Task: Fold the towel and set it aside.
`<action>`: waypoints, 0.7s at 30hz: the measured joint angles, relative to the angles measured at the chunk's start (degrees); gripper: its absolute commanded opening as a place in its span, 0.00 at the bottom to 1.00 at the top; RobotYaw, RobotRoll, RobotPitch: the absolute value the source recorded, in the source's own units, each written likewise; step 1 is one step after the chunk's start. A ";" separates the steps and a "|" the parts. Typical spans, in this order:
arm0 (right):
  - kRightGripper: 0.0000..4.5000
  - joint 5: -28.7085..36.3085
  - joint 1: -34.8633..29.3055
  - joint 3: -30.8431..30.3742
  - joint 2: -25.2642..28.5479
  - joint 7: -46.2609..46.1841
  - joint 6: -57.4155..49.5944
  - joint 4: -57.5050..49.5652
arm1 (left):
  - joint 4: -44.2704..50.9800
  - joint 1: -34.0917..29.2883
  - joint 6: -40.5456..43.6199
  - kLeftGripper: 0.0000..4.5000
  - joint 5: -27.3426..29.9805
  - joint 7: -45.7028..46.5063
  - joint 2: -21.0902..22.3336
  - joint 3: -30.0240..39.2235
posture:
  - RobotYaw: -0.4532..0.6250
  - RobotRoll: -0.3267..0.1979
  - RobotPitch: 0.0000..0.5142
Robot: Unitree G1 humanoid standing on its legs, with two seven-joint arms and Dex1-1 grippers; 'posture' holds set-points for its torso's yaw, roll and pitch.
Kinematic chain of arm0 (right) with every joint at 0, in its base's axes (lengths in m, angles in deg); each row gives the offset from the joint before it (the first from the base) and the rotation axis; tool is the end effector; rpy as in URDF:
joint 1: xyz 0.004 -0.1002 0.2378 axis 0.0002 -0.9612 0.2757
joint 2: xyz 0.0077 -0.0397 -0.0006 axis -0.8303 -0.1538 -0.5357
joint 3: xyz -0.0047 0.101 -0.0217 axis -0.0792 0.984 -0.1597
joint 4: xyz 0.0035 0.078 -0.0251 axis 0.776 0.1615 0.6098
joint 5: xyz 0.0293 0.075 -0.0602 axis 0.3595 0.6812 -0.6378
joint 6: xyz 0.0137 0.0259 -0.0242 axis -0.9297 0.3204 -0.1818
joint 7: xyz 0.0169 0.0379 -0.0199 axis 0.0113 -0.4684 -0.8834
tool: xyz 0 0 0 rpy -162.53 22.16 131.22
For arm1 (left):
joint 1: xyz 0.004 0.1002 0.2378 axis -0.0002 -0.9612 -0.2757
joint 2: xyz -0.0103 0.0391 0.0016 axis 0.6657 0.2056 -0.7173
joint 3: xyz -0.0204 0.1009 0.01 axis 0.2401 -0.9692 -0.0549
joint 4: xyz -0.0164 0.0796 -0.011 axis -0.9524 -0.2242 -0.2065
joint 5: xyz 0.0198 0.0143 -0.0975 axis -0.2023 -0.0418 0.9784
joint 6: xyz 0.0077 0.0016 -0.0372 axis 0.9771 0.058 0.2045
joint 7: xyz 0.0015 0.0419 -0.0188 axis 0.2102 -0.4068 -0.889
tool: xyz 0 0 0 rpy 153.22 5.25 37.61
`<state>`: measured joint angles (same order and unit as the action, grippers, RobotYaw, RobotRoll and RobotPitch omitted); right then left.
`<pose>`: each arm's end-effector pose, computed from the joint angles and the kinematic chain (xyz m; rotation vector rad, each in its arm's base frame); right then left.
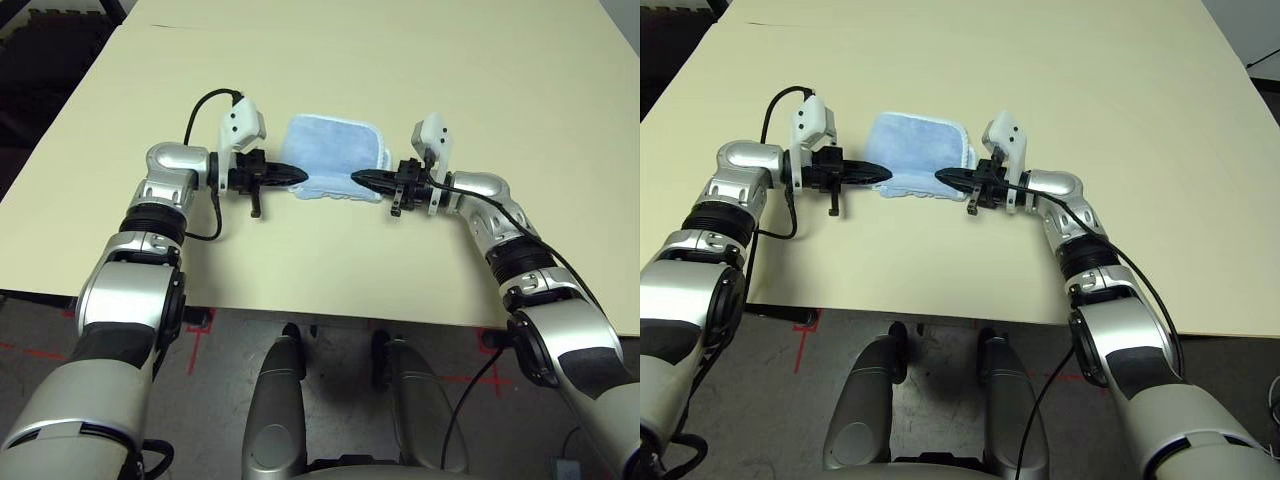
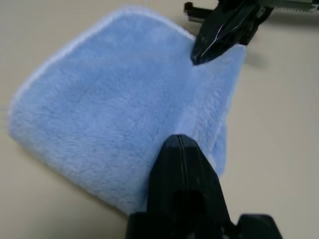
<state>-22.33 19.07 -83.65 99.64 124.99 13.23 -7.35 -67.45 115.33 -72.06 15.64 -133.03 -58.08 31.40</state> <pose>0.3530 -0.1762 0.1785 -0.1101 -0.1739 1.1735 0.3655 0.2344 0.2230 0.4039 0.0110 -1.2289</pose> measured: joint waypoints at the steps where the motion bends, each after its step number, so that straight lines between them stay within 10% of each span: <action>1: 0.00 1.06 0.73 1.08 -0.01 -0.26 -0.69 -0.64 | 0.04 1.43 1.12 0.01 0.88 0.26 -0.32 0.97 | 0.42 0.62 0.53; 21: 0.00 -8.98 9.86 -0.19 -8.42 -22.90 5.98 18.99 | -6.82 2.65 3.74 0.01 -3.41 24.69 -6.52 2.60 | 0.41 0.62 0.54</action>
<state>-31.30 28.93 -83.85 91.22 102.09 19.20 11.64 -74.26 117.98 -68.32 12.23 -108.33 -64.60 34.01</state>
